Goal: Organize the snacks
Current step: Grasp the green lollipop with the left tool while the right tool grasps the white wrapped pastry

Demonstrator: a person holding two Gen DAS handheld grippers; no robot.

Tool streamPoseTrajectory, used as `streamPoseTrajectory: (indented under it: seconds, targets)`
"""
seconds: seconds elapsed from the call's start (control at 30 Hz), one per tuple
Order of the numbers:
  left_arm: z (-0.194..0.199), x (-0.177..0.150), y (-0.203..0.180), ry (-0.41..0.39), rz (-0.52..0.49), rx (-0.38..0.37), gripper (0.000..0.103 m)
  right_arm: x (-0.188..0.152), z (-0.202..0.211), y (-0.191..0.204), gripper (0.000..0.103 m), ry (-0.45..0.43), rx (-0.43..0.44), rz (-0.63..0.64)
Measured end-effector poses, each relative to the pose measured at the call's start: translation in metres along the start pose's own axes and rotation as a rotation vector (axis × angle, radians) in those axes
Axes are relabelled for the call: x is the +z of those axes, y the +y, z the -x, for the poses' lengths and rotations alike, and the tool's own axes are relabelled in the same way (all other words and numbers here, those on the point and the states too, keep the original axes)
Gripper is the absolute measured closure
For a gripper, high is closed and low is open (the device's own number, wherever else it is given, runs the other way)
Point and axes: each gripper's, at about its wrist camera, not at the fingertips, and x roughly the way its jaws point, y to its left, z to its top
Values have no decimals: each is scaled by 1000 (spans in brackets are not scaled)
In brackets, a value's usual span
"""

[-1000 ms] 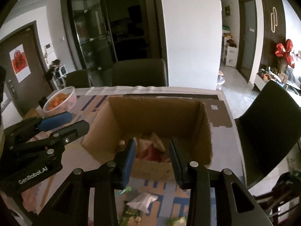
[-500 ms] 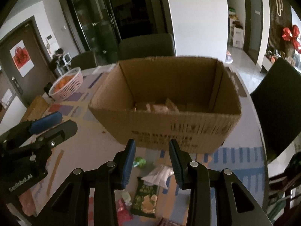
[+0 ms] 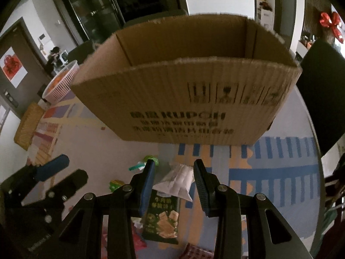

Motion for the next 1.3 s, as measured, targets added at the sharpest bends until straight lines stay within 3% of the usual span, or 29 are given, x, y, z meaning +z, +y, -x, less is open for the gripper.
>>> streamPoseTrajectory:
  seconds: [0.63,0.77,0.93,1.3]
  targets:
    - [-53,-22,1,135,-3,-15,58,-19,-49,1,65,118,-16,-23]
    - [-59,-20,3,142,7,-21,64,-19,-52,-1,65,121,-23,-23]
    - [-67,-18,4,163,18,-38,77,-19,-57,3,66,124,-31,-13]
    - [-53,-14,-1,127,11,-25,77,-23,-45,-3,71,88,-53,10]
